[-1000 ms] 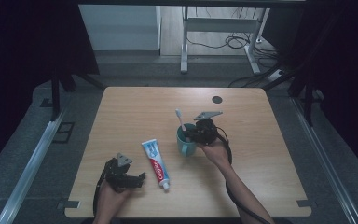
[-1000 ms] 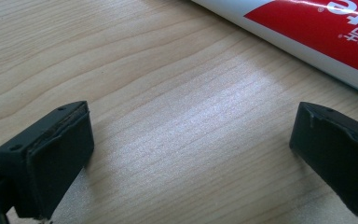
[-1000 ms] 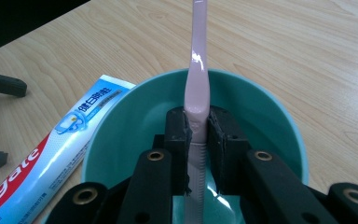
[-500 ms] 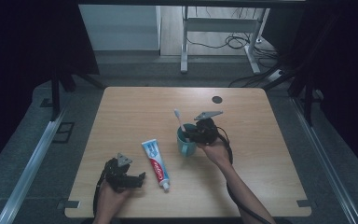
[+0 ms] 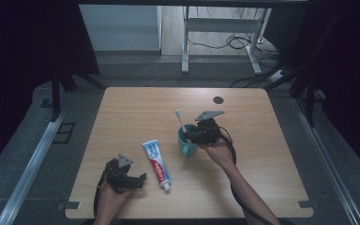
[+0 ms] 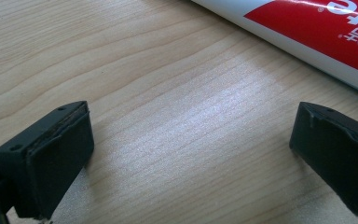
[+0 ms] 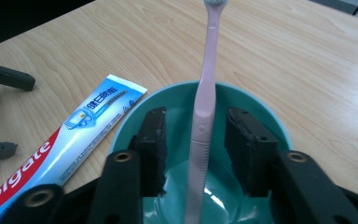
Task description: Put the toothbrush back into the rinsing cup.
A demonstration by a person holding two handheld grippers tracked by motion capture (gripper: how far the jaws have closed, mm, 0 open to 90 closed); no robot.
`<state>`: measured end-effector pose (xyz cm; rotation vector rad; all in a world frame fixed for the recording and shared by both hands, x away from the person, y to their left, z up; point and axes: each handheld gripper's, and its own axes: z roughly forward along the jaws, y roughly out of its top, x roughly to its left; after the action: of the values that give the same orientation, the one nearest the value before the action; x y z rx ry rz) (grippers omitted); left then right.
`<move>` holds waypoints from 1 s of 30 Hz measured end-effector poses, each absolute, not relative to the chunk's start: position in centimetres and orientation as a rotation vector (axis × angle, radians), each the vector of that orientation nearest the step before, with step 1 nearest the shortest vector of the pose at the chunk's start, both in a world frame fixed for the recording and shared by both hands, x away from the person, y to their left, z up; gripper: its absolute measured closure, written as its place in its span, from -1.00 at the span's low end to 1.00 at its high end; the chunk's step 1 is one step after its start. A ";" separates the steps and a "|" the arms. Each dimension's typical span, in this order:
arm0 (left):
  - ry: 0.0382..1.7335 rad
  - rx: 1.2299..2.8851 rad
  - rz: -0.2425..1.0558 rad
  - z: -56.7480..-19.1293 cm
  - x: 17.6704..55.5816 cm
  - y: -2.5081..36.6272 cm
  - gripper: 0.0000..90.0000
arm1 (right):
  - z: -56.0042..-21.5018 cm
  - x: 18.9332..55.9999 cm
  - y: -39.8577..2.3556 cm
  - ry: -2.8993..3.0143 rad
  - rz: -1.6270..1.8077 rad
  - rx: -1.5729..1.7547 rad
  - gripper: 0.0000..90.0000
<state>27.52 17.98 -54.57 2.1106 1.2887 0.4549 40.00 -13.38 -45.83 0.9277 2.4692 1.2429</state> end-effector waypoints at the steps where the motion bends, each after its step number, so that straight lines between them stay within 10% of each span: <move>1: 1.289 2.110 0.455 -54.6 27.5 18.0 -1.00 | -45.7 39.9 -13.4 2.469 1.241 0.923 0.17; 30: 1.286 2.113 0.457 -54.6 27.5 18.0 -1.00 | -44.6 37.4 -16.6 2.449 1.222 0.866 -0.69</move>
<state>27.53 18.00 -54.57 2.1128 1.2856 0.4569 37.36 -16.56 -44.58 0.8664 2.4490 1.2220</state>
